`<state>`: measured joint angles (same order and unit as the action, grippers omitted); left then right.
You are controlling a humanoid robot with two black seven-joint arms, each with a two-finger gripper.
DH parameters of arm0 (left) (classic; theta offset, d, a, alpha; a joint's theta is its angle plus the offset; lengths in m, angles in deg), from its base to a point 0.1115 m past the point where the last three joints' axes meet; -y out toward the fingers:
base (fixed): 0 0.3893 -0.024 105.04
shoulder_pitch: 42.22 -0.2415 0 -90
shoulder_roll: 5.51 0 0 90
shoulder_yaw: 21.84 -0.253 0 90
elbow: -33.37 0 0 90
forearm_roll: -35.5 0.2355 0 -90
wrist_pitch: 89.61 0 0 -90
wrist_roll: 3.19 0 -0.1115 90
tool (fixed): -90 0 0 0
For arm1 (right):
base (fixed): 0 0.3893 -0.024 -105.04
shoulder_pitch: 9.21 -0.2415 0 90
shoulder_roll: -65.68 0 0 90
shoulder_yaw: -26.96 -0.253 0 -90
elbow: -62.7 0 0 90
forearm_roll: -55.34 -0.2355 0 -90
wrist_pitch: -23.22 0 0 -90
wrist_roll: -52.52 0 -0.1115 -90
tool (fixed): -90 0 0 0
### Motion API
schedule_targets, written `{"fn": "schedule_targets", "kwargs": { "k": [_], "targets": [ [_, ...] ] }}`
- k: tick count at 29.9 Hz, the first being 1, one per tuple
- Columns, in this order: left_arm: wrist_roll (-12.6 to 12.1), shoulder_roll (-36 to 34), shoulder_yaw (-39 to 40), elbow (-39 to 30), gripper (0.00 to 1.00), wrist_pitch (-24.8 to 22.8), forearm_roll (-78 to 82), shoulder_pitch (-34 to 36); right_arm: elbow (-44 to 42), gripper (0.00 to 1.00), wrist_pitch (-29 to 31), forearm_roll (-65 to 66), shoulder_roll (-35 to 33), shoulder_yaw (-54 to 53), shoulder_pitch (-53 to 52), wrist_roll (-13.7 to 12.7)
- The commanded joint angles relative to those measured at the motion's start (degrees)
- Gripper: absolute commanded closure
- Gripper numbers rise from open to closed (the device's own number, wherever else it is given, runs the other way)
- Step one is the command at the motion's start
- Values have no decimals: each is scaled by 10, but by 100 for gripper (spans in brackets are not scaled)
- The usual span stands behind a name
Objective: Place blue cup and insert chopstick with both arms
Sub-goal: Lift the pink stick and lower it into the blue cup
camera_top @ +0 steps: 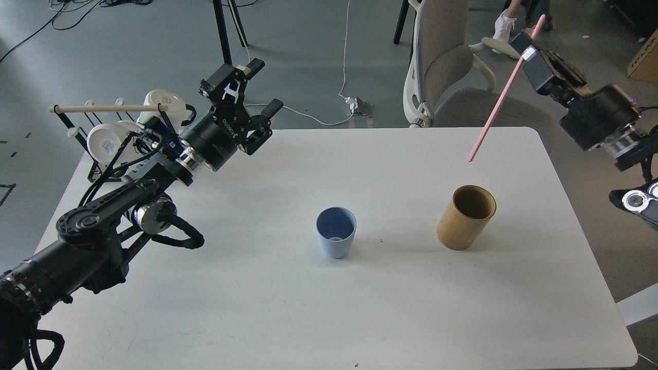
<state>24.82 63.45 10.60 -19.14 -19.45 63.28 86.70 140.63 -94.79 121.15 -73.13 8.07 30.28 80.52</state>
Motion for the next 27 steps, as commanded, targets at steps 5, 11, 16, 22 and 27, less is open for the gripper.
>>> {"fn": "schedule_targets", "kwargs": {
  "k": [5,11,16,22,27],
  "targets": [
    [0,-16,34,50,7,-2,-4,-50,-145,100,0,50,214,132,-113,0],
    [0,-17,35,56,7,-2,-4,-57,-242,100,0,102,339,183,-124,0],
    [0,-17,35,56,6,-2,-4,-59,-262,100,0,120,365,199,-115,0],
    [0,-17,35,57,6,-2,-4,-66,-269,100,0,120,369,216,-108,0],
    [0,-17,36,63,6,-3,-5,-68,-269,100,0,121,371,218,-97,0]
  ]
}}
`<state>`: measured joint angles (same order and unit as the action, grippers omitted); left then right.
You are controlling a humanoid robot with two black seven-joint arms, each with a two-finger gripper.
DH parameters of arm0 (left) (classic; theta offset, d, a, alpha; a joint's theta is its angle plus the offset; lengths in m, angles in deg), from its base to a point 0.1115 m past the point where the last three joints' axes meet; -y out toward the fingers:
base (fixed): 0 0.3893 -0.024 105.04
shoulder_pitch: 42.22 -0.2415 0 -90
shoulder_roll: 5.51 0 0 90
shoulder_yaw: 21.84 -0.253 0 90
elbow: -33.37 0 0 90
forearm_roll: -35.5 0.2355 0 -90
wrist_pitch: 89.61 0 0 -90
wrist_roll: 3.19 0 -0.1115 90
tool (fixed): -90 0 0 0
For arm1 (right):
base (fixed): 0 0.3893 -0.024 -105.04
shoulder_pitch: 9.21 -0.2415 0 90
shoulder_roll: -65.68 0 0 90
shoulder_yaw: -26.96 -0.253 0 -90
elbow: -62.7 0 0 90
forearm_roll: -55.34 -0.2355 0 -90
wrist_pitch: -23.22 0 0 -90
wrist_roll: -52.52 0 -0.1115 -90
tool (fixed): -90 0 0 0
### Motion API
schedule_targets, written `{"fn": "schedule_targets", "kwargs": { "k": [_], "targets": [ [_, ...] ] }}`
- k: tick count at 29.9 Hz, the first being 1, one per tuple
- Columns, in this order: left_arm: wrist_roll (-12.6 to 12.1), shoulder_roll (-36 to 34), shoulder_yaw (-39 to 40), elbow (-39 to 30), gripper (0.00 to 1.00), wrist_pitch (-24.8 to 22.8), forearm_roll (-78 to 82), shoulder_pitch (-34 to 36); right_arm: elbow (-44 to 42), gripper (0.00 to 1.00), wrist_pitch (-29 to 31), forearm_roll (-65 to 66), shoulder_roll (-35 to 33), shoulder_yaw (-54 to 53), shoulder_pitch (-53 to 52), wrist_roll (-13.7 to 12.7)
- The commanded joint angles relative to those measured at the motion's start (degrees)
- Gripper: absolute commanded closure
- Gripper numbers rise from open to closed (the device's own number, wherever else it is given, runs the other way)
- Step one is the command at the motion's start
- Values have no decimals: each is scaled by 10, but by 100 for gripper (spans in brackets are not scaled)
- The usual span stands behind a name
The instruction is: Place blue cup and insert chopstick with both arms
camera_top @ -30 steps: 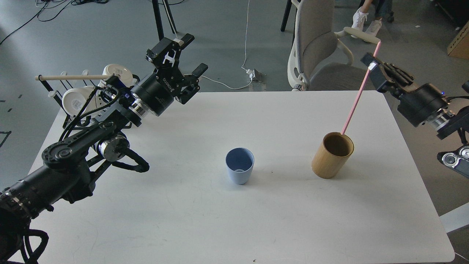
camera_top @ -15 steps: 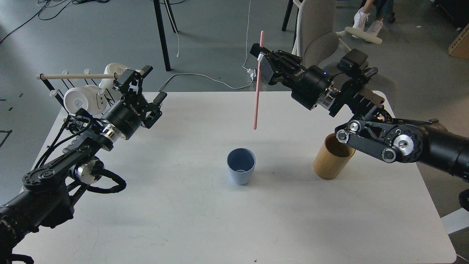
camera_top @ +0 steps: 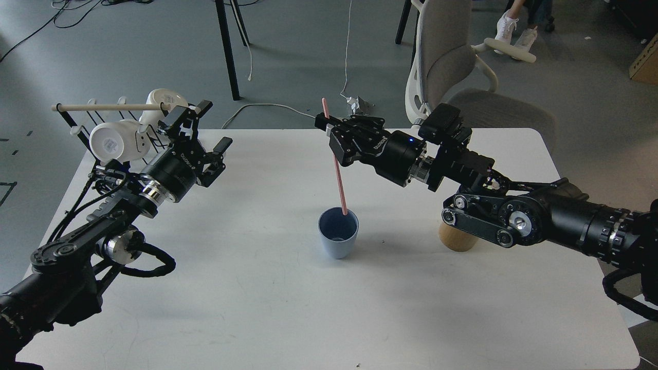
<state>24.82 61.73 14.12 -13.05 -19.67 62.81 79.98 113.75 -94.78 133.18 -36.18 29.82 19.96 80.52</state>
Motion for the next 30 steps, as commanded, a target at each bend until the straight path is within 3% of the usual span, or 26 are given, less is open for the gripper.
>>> {"fn": "schedule_targets", "kwargs": {
  "k": [1,8,12,14,19,22,25,27,30],
  "targets": [
    [0,0,1,2,6,-1,-1,-1,0,100,0,0,4,0,8,0],
    [0,0,1,2,6,-2,-1,-2,0,95,0,1,24,15,16,0],
    [0,0,1,2,6,-7,-1,-3,0,75,0,1,23,17,18,0],
    [0,0,1,3,6,-7,0,-3,1,57,0,1,20,18,19,0],
    [0,0,1,3,6,-7,-1,-3,5,46,0,0,16,16,22,0],
    [0,0,1,3,6,-7,-1,-3,9,44,0,-2,10,9,22,0],
    [0,0,1,3,6,-7,-1,-3,31,31,0,-14,-3,-21,22,0],
    [0,0,1,3,6,-8,-1,-3,37,11,0,-33,-18,-71,23,0],
    [0,0,2,3,6,-12,-2,-2,37,7,0,-121,-29,-146,40,0]
  ]
}}
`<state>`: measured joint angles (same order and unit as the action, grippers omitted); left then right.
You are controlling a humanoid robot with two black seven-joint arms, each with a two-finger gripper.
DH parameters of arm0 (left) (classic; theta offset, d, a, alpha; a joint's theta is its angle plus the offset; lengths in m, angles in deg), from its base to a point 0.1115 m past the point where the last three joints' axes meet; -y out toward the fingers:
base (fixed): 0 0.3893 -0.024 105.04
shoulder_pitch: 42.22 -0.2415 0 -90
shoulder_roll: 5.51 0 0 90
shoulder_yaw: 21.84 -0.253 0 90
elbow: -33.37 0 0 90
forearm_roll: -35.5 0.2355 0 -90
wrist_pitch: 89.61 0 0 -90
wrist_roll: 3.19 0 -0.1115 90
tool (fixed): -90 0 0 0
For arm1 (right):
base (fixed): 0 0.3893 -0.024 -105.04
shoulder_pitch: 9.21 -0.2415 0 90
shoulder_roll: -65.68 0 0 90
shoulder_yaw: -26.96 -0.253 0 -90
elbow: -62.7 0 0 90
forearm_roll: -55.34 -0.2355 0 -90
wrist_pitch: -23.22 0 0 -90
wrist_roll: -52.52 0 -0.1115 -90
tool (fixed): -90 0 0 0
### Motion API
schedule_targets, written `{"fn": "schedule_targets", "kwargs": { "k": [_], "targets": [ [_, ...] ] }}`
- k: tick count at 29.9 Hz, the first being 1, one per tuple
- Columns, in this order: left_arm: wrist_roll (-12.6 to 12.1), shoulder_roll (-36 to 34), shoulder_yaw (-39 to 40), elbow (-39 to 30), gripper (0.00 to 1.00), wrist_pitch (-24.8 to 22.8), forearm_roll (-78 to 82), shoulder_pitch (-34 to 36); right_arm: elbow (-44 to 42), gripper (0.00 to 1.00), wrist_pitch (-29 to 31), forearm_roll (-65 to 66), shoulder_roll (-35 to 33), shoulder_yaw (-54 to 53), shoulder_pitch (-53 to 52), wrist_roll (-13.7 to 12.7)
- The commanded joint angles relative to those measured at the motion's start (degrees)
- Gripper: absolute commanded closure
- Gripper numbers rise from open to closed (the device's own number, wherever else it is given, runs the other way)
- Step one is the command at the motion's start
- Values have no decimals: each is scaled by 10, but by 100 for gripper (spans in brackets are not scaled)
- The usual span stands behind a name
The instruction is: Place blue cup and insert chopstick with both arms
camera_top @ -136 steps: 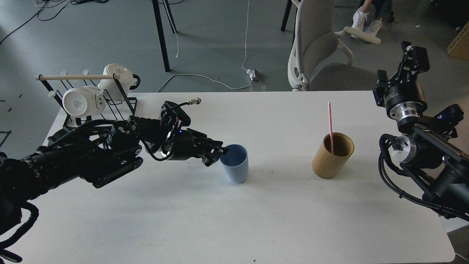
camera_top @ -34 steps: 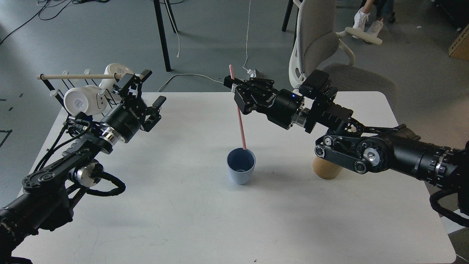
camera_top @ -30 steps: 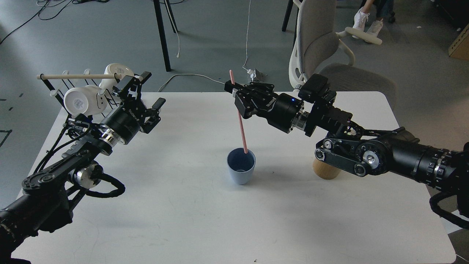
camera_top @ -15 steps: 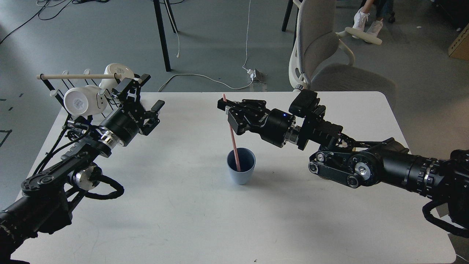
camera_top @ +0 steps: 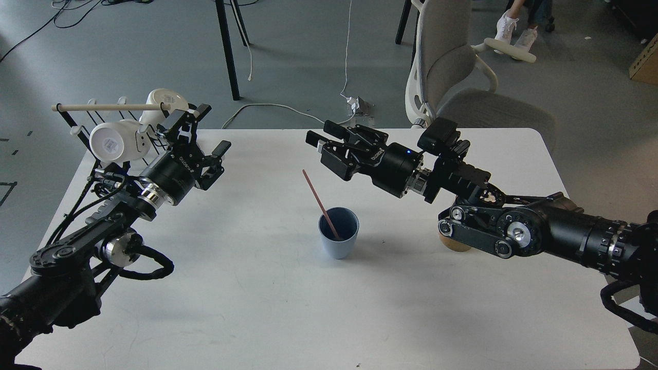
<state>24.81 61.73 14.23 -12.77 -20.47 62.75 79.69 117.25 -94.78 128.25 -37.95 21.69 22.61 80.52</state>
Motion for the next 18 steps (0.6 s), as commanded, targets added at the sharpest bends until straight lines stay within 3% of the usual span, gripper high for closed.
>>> {"fn": "schedule_targets", "kwargs": {
  "k": [1,8,11,15,18],
  "targets": [
    [0,0,3,0,6,-8,-2,3,3,6,0,-109,-17,-88,20,0],
    [0,-28,37,6,6,-40,-14,34,81,4,0,-455,-97,-133,42,0],
    [0,-40,37,6,6,-71,-19,56,128,3,61,-573,-123,-145,45,0],
    [0,-61,48,6,6,-71,-38,69,139,1,120,-636,-120,-184,66,0],
    [0,-69,57,7,6,-71,-62,87,136,1,114,-637,-98,-230,83,0]
  ]
}}
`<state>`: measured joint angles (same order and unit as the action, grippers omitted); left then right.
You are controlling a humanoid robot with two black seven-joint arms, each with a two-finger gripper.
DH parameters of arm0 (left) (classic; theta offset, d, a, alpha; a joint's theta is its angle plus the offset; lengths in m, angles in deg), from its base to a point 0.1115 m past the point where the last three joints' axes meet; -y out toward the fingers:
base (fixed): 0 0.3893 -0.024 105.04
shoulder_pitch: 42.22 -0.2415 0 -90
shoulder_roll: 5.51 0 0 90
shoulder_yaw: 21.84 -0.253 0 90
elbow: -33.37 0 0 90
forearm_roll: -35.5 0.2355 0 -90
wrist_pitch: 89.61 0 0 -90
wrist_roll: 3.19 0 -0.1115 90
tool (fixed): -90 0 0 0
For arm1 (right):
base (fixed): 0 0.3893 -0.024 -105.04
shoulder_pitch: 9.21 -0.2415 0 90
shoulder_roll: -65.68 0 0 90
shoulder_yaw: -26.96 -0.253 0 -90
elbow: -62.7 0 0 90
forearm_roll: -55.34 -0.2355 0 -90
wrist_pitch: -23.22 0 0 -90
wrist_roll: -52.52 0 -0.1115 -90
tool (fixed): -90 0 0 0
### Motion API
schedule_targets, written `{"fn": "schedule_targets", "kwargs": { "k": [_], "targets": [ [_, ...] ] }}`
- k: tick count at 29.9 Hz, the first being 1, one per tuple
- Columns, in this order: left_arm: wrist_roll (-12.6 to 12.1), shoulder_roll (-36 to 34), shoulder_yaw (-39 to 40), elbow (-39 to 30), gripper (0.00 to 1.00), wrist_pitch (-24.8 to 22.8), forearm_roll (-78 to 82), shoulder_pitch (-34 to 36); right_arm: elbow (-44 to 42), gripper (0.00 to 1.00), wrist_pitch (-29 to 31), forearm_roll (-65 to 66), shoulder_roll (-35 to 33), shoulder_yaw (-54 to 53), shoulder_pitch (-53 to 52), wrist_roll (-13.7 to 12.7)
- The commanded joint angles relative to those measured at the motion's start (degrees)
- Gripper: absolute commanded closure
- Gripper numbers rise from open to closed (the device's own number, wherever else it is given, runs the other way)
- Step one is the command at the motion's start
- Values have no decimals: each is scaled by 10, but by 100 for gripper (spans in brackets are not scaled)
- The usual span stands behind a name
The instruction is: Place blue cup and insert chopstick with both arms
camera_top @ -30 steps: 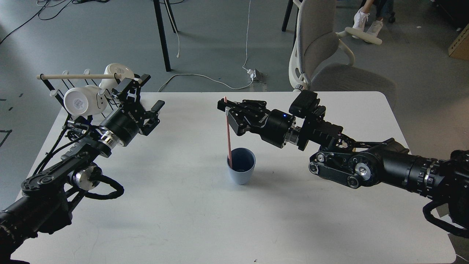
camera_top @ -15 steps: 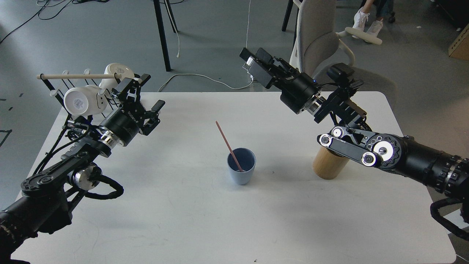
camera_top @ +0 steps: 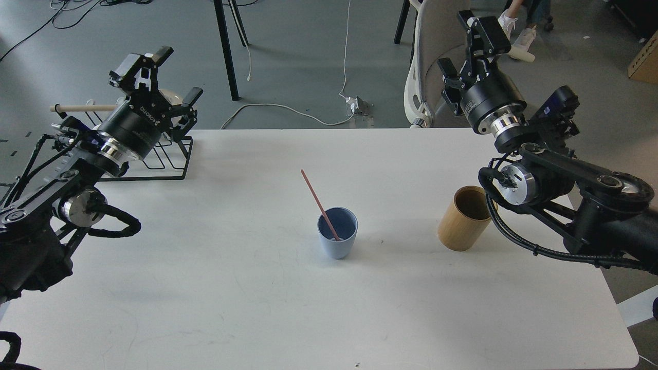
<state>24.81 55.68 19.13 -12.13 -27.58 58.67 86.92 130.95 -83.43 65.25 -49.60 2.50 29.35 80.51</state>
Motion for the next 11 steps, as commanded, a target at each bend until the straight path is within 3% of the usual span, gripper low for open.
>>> {"fn": "schedule_targets", "kwargs": {
  "k": [1,11],
  "targets": [
    [0,-11,9,1,6,0,-30,16,-1,1,-2,-7,34,-51,19,0],
    [0,-7,14,1,6,0,-41,18,2,1,-2,-7,64,-121,46,0]
  ]
}}
